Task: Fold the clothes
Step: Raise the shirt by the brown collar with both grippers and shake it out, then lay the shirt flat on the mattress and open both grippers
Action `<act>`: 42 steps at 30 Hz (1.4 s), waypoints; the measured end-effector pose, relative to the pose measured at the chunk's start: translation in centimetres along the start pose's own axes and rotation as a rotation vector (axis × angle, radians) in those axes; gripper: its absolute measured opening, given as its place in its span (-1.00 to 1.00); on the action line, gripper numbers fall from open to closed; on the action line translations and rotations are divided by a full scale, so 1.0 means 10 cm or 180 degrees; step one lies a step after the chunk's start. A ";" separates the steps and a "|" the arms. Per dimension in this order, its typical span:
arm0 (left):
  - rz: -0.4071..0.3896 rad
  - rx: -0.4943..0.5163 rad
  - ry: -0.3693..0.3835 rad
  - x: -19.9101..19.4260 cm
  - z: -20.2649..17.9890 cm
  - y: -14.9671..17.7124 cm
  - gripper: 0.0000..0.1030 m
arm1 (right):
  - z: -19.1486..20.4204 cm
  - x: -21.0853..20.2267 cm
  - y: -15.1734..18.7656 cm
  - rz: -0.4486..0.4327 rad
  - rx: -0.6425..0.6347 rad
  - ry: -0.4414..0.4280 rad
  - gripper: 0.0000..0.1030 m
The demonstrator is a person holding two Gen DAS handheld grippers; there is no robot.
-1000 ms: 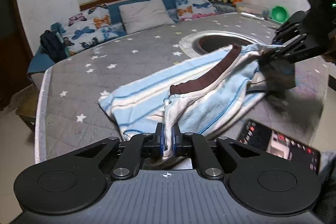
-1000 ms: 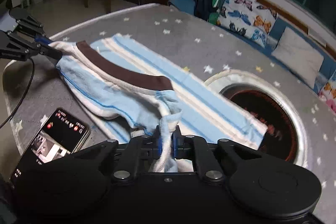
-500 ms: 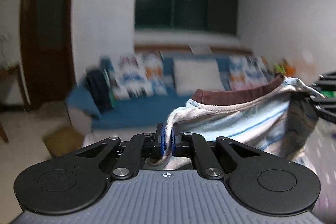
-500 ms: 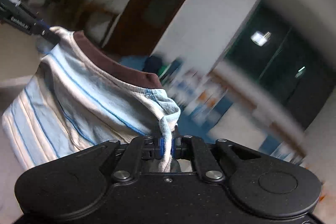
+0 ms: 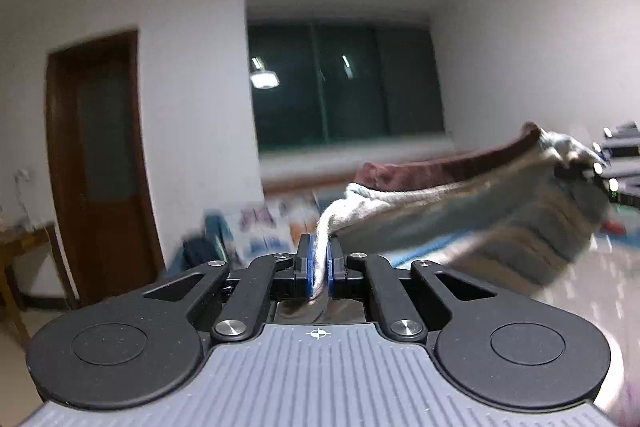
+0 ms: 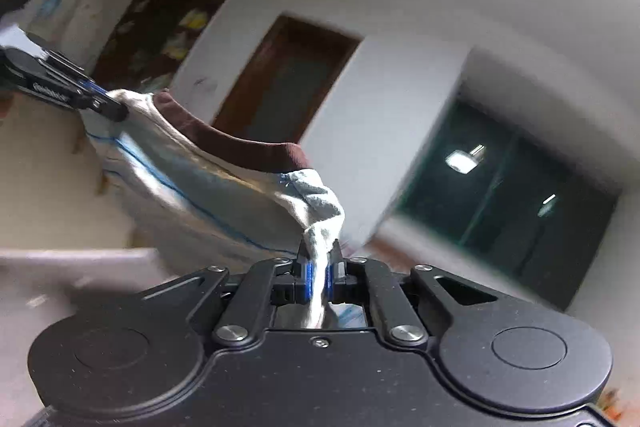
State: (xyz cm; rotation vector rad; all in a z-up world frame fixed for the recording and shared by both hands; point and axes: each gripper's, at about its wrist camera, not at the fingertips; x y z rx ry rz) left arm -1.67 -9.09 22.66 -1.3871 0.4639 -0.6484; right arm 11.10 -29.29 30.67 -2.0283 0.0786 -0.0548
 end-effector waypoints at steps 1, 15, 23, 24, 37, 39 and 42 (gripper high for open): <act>0.0138 0.0019 0.0064 -0.10 -0.04 0.19 -0.87 | 0.07 -0.06 0.07 0.0090 0.0071 -0.0087 -0.86; 0.1689 -0.0233 0.0252 -1.17 0.07 1.77 -0.67 | 1.04 -0.84 1.03 0.1353 0.1064 -0.1303 -0.48; 0.1341 -0.0451 0.0176 -1.25 0.27 1.43 -0.50 | 0.82 -0.88 1.29 0.1474 0.1775 -0.1119 -0.27; 0.1336 -0.0473 0.0124 -1.18 0.28 1.43 -0.45 | 0.82 -0.85 1.34 0.1496 0.1757 -0.1057 -0.27; 0.1727 -0.0486 0.0327 -0.76 -0.17 1.81 -0.29 | 1.57 -0.66 1.56 0.1765 0.1495 -0.1308 -0.27; 0.1747 -0.0430 0.0361 -0.73 -0.23 1.88 -0.23 | 1.64 -0.64 1.59 0.1787 0.1513 -0.1316 -0.27; 0.1799 -0.0290 0.0387 -0.69 -0.33 1.97 -0.16 | 1.68 -0.65 1.57 0.1749 0.1517 -0.1249 -0.29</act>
Point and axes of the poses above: each gripper's, at about its wrist camera, not at the fingertips, and x roughly the way its jaws point, z to its left, y to its underside, and after that the axes turned 14 degrees about -z, right-handed
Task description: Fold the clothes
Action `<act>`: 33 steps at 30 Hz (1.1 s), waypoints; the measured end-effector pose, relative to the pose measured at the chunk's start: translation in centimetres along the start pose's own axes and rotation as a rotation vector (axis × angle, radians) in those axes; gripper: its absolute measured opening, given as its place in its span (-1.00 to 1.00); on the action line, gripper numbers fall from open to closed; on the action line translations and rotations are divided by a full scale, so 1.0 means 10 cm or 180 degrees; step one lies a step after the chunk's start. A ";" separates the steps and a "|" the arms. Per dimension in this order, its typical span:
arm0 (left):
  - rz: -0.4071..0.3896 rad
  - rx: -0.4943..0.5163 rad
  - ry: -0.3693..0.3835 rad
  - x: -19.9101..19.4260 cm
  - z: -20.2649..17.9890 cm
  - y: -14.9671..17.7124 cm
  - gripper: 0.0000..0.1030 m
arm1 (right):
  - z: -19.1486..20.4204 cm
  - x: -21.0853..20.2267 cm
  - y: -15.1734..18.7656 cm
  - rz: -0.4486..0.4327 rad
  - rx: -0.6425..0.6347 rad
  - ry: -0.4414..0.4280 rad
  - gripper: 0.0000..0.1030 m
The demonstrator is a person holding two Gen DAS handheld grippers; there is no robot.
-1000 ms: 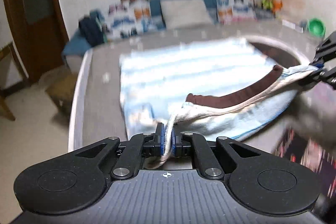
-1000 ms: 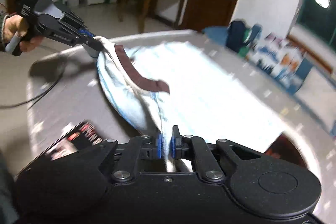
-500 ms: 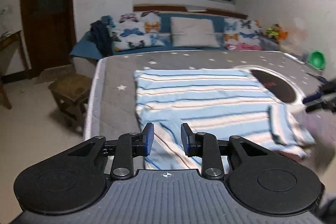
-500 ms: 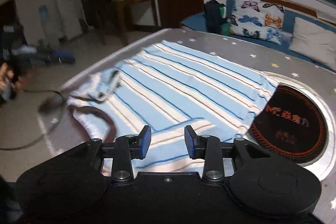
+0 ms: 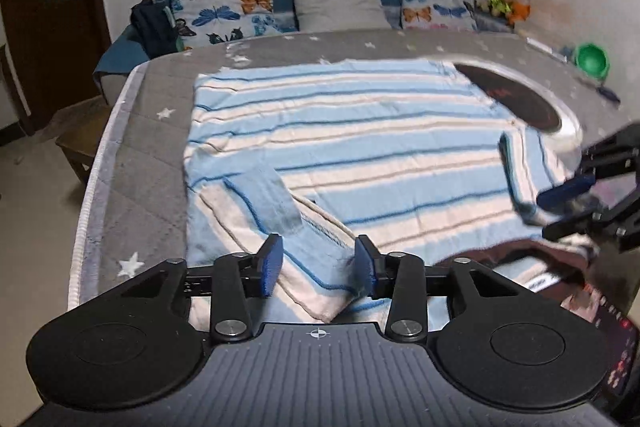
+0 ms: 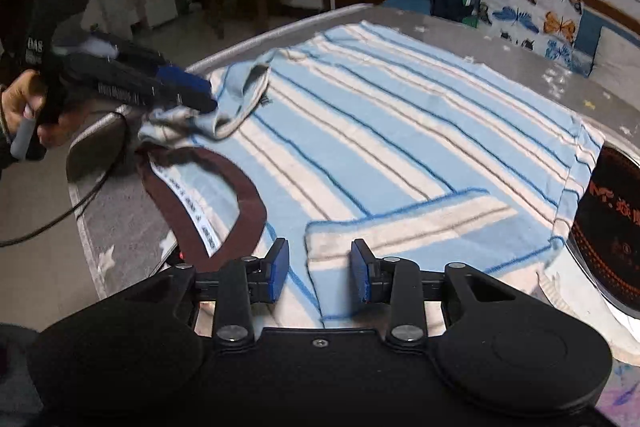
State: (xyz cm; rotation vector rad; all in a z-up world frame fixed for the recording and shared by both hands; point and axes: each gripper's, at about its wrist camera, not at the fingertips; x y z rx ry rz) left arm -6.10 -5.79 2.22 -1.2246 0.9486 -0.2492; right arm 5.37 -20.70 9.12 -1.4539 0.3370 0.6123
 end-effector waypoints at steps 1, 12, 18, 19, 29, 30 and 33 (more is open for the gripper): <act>0.0012 0.0009 0.0013 0.01 -0.02 0.01 -0.16 | 0.01 0.00 0.00 -0.0018 0.0004 0.0017 -0.38; 0.0051 0.0045 0.0158 -0.06 -0.09 0.16 0.05 | -0.05 -0.12 0.05 -0.0133 0.0118 0.0324 -0.70; 0.0052 -0.0062 0.0145 0.02 -0.04 0.18 -0.60 | -0.09 -0.27 0.05 -0.0292 0.0057 0.0597 -0.91; 0.0043 -0.0092 0.0111 0.02 -0.01 0.18 -0.74 | -0.09 -0.29 0.05 -0.0318 0.0047 0.0642 -0.91; -0.0541 -0.0816 -0.0768 -0.56 0.53 0.14 -0.88 | -0.34 -0.86 0.13 -0.0589 0.0021 0.1439 -0.92; -0.0589 -0.0904 -0.0887 -0.65 0.61 0.15 -0.88 | -0.38 -0.96 0.15 -0.0617 0.0028 0.1561 -0.92; -0.0624 -0.1119 -0.1164 -0.86 0.79 0.24 -0.88 | -0.55 -1.19 0.26 -0.0631 0.0154 0.1876 -0.92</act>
Point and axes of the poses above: each gripper's, at about its wrist camera, not at the fingertips, and x roughly the way its jaws point, z to its left, y to its underside, and after that the axes turned 14 degrees about -z, right-handed
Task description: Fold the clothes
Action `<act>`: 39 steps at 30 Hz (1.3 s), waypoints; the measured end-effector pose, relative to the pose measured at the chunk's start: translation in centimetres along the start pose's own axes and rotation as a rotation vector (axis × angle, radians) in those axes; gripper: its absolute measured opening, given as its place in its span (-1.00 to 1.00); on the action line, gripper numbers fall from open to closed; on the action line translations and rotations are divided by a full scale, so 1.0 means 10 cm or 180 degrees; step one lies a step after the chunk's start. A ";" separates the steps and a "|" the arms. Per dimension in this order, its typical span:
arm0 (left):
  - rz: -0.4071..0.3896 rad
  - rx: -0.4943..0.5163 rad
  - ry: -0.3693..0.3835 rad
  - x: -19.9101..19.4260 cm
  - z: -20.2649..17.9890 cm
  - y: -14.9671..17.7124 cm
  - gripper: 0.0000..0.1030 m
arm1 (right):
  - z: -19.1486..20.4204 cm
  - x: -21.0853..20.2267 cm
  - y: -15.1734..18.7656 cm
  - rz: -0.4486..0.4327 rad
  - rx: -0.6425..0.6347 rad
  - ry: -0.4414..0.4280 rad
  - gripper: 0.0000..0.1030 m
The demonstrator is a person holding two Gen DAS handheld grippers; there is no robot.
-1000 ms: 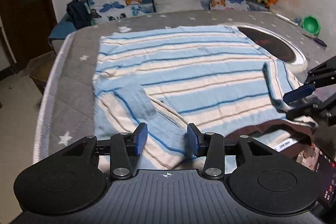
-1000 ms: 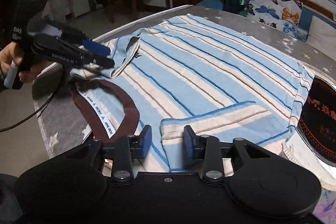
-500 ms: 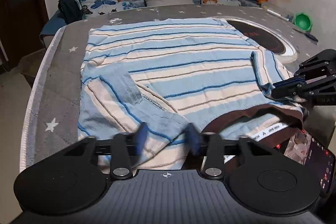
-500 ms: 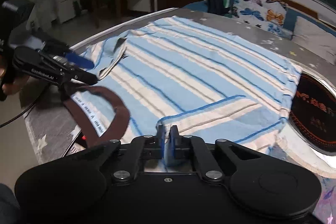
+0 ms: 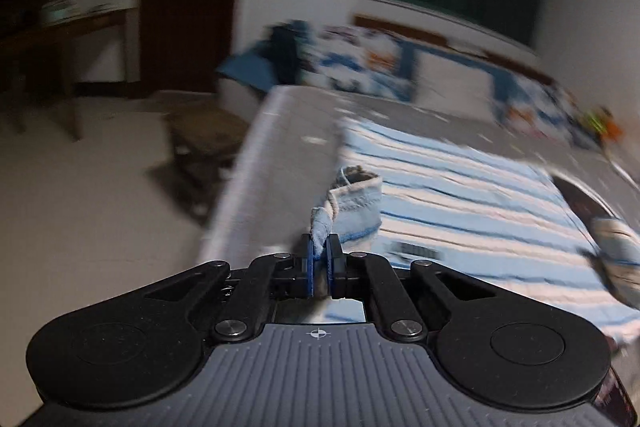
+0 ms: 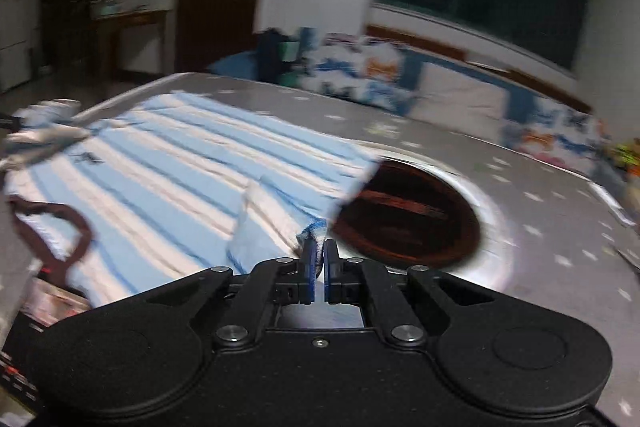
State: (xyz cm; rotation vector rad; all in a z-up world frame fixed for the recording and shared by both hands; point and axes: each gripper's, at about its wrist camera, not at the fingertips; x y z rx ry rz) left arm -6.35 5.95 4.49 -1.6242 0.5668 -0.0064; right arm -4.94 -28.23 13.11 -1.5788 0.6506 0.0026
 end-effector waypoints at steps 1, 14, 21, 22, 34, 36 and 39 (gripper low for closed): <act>0.0011 -0.0054 -0.0073 -0.04 0.07 0.02 -0.88 | -0.08 -0.01 0.03 0.0023 0.0045 0.0079 -0.92; 0.0525 -0.0218 -0.0226 -0.19 0.36 0.25 -0.80 | -0.35 0.03 0.24 0.0311 0.0142 0.0378 -0.79; 0.0487 -0.0160 -0.0341 -0.34 0.39 0.21 -0.44 | -0.42 0.09 0.31 0.0388 0.0337 0.0400 -0.29; 0.0475 -0.0164 -0.0337 -0.35 0.38 0.21 -0.41 | -0.43 0.10 0.32 0.0397 0.0371 0.0402 -0.27; 0.0323 -0.0204 -0.0297 -0.42 0.25 0.13 0.05 | -0.50 0.18 0.45 0.0463 0.0737 0.0402 -0.08; 0.0317 -0.0198 -0.0292 -0.42 0.22 0.14 0.07 | -0.50 0.19 0.47 0.0459 0.0780 0.0394 -0.08; 0.0322 -0.0181 -0.0286 -0.41 0.17 0.15 0.11 | -0.49 0.19 0.50 0.0454 0.0845 0.0383 -0.08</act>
Point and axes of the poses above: each gripper's, at about its wrist camera, not at the fingertips, and x roughly the way its jaws point, z to its left, y to its underside, and after that the axes turned 14 degrees about -z, right-handed
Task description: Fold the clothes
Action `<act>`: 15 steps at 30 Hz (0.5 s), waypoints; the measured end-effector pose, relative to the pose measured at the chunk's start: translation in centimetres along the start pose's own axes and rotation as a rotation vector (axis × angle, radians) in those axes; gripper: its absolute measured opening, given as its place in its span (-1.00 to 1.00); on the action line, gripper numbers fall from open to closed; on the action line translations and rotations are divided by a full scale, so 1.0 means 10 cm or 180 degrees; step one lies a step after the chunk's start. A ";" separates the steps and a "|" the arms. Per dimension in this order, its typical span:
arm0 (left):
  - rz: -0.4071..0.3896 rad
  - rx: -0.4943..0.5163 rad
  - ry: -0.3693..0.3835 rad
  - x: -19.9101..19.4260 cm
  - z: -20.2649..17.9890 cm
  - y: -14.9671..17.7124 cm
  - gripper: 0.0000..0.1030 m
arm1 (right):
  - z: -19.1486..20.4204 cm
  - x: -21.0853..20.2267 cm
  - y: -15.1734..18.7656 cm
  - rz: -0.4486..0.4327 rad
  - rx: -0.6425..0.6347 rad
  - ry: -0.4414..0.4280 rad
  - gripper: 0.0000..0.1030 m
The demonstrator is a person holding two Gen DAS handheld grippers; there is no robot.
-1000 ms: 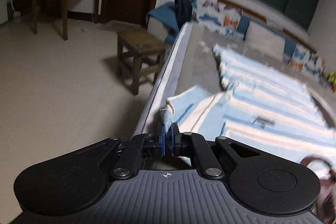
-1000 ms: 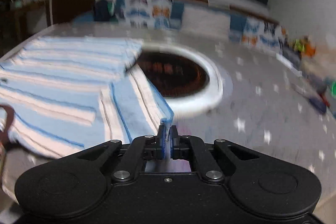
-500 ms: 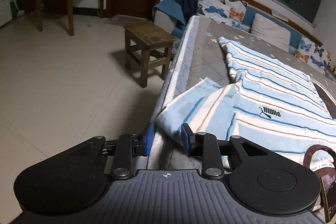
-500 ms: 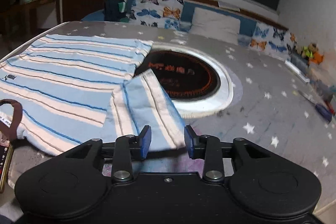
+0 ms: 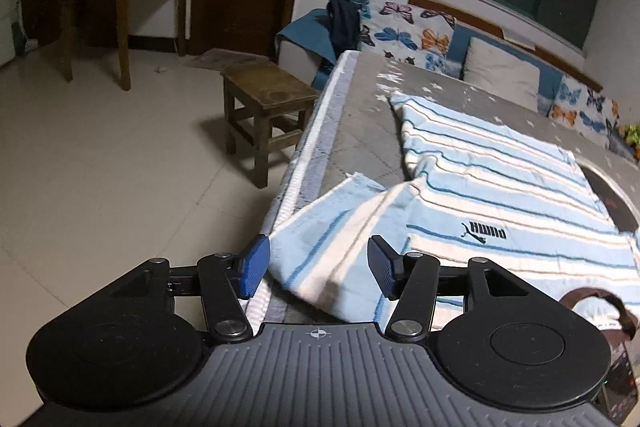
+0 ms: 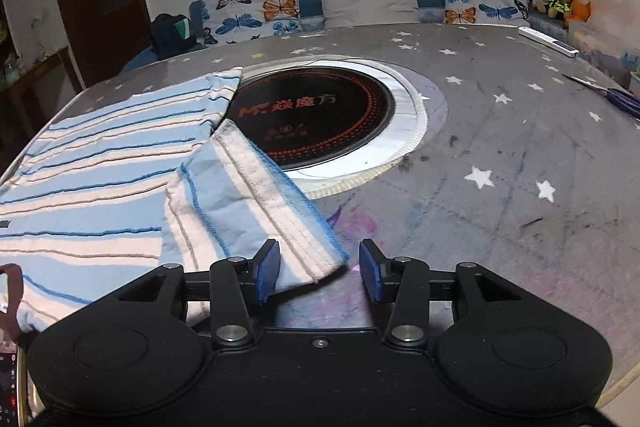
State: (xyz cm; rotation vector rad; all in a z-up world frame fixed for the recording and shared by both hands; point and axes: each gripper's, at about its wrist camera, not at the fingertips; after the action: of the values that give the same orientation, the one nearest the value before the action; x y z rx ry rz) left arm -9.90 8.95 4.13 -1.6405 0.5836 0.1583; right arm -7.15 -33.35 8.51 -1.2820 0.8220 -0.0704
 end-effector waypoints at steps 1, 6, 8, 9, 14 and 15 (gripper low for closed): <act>0.0001 0.0006 0.0002 0.00 -0.02 0.01 0.15 | 0.00 0.00 0.01 0.0000 0.0021 -0.0006 -0.08; 0.0008 0.0036 0.0010 0.02 -0.11 0.04 0.20 | 0.00 0.02 0.06 0.0001 0.0127 -0.0033 -0.09; 0.0011 0.0048 0.0013 0.02 -0.14 0.05 0.22 | 0.01 0.02 0.07 -0.0005 0.0146 -0.0054 -0.09; 0.0013 0.0054 0.0014 0.03 -0.16 0.06 0.23 | 0.01 0.01 0.07 -0.0010 0.0155 -0.0064 -0.09; 0.0003 0.0083 0.0017 0.02 -0.25 0.10 0.30 | 0.01 -0.01 0.08 -0.0030 0.0181 -0.0130 -0.27; -0.0009 0.0089 0.0014 0.00 -0.27 0.12 0.32 | 0.01 -0.01 0.08 -0.0034 0.0195 -0.0148 -0.41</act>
State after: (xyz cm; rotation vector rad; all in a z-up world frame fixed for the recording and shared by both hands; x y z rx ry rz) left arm -11.06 6.28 3.53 -1.6148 0.5845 0.1439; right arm -7.46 -32.92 7.85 -1.2261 0.7677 -0.0735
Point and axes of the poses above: each gripper's, at about its wrist camera, not at the fingertips, and x roughly the way its jaws point, z to its left, y to its underside, and after that the axes turned 14 degrees about -z, right-handed
